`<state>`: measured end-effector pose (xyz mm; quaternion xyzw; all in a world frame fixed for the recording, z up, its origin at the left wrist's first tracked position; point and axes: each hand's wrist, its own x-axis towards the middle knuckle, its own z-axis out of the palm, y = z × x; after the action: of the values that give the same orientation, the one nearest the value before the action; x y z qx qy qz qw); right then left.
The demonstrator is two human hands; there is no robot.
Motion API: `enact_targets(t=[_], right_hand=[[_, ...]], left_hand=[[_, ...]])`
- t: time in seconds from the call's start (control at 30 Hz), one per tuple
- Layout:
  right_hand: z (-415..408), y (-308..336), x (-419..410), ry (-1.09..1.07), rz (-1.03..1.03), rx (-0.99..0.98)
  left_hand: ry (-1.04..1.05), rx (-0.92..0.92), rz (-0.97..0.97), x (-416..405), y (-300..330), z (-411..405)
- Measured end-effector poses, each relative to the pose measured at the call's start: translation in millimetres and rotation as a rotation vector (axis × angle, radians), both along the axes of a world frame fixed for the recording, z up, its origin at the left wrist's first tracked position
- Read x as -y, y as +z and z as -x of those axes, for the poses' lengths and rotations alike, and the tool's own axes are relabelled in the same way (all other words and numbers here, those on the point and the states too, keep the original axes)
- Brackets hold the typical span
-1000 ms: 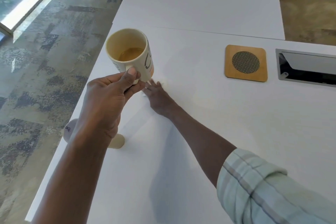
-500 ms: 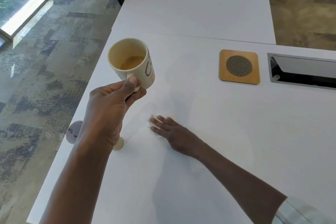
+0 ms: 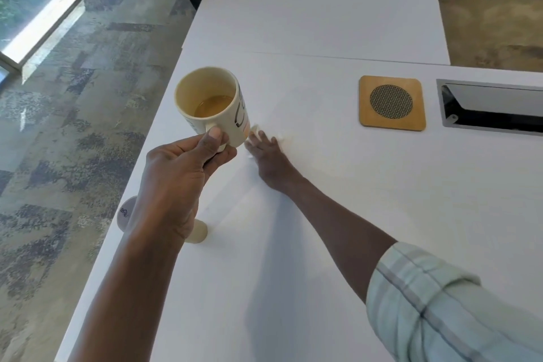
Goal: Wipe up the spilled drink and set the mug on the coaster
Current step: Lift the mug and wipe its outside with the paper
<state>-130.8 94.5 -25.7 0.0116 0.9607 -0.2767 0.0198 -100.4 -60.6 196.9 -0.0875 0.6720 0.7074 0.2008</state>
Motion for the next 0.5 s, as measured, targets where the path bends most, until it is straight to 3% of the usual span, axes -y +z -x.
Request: enact_targets(t=[0.37, 0.43, 0.5], right_hand=[[-115.2, 17.3, 44.2, 0.372, 0.115, 0.042], [-138.7, 22.0, 43.6, 0.347, 0.216, 0.114], [-158.6, 32.8, 39.8, 0.146, 0.461, 0.257]], left_hand=[[-0.028, -0.01, -0.001, -12.8, 14.1, -18.6], [-0.038, -0.003, 0.01, -15.6, 18.2, -24.7], [-0.054, 0.01, 0.024, -18.5, 21.7, -30.9]])
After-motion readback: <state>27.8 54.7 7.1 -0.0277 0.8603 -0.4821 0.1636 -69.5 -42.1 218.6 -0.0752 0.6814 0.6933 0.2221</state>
